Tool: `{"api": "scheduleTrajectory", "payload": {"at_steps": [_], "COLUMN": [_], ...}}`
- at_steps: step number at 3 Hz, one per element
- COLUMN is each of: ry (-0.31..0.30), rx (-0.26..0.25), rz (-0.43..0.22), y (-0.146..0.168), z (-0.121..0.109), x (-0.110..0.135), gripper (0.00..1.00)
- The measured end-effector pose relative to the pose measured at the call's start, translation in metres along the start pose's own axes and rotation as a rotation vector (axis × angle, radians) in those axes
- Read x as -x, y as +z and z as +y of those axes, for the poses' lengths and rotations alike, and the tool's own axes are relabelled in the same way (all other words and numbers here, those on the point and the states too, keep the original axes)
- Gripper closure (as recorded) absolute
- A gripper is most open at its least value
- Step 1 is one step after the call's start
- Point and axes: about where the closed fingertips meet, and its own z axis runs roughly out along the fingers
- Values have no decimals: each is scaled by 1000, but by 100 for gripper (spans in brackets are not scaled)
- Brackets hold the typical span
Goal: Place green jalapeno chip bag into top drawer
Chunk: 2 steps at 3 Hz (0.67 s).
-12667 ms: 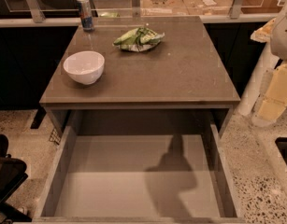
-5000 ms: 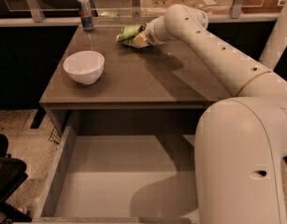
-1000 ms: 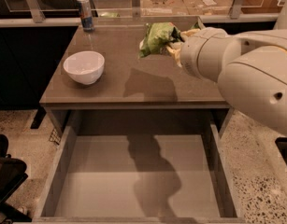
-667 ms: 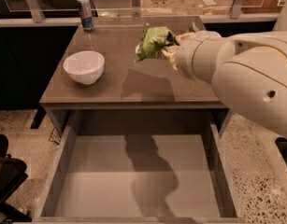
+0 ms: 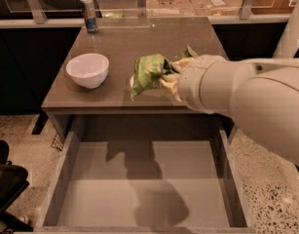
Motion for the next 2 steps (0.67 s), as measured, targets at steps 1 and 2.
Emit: {"api": "scheduleTrajectory", "payload": {"at_steps": [1,2], "ry": [-24,-3], "rx": [75,197], "rz": [-15,-29], "y": [-38,-69], "z": [17,35], "x": [-9,-33], "gripper": [100,100]}}
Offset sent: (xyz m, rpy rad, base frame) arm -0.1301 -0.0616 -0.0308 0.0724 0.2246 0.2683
